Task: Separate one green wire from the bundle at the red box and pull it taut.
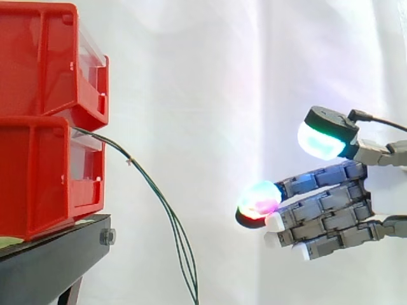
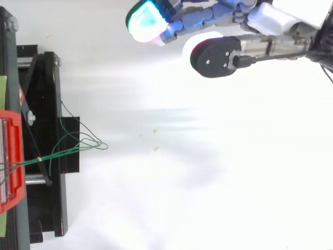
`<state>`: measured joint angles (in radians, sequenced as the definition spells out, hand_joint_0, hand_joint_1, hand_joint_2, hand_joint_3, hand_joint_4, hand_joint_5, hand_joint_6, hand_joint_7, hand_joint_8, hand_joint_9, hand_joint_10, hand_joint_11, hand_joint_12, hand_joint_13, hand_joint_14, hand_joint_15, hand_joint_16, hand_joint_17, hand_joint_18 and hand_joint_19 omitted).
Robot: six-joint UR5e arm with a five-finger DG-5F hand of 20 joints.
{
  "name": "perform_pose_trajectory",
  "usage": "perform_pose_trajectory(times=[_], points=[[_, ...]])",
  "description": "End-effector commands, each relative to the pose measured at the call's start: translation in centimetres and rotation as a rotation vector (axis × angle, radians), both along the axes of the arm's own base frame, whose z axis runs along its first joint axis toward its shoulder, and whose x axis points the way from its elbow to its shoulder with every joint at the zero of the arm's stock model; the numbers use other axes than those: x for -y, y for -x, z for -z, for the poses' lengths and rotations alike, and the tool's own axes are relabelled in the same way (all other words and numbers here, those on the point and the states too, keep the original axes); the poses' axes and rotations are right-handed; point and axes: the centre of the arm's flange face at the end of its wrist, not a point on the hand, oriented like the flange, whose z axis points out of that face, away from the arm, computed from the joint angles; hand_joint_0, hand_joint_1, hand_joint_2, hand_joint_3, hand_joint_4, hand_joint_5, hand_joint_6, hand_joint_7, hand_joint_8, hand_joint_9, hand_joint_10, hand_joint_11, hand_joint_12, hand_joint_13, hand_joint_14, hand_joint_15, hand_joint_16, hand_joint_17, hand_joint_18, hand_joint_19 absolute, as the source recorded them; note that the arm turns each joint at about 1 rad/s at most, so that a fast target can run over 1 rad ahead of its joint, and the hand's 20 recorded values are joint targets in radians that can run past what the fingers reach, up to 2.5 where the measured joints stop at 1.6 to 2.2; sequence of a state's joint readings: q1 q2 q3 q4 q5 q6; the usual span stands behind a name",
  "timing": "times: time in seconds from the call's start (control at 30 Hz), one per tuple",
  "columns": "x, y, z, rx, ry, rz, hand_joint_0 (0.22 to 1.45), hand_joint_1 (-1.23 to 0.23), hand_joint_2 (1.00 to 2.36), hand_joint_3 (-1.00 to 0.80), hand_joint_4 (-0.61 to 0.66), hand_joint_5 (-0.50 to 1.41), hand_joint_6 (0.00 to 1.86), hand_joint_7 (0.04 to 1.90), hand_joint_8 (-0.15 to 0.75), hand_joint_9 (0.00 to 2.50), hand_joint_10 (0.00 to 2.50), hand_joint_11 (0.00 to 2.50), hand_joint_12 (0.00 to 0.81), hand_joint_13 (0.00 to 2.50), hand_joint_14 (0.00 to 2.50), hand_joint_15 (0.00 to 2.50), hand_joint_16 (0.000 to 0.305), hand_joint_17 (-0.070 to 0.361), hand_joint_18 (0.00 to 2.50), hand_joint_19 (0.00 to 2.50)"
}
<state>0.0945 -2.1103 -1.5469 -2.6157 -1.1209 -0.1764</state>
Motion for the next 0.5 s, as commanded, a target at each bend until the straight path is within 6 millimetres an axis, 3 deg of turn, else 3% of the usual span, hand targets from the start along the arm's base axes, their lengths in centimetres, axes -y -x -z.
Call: perform_pose_trajectory(times=[0.0,0.03,0.3,0.47], points=[[-0.8,-0.8,1.7,0.010,0.003,0.001,0.51,-0.58,1.00,-0.45,0.24,-0.19,0.50,0.73,0.243,0.62,0.01,0.20,0.334,0.42,0.00,0.12,0.045,0.102,0.41,0.35],[-1.2,-1.5,3.1,0.012,-0.003,-0.003,0.51,-0.58,1.00,-0.45,0.24,-0.19,0.50,0.74,0.244,0.62,0.01,0.19,0.335,0.42,0.00,0.12,0.045,0.102,0.41,0.35],[-2.3,-4.5,4.2,0.039,-0.029,-0.017,0.51,-0.58,1.01,-0.44,0.24,-0.19,0.50,0.74,0.245,0.63,0.01,0.20,0.334,0.43,0.00,0.13,0.045,0.102,0.42,0.34],[-2.8,-6.8,6.6,0.048,-0.057,-0.038,0.51,-0.58,1.00,-0.45,0.24,-0.19,0.50,0.74,0.245,0.63,0.01,0.21,0.334,0.43,0.01,0.13,0.045,0.102,0.42,0.34]])
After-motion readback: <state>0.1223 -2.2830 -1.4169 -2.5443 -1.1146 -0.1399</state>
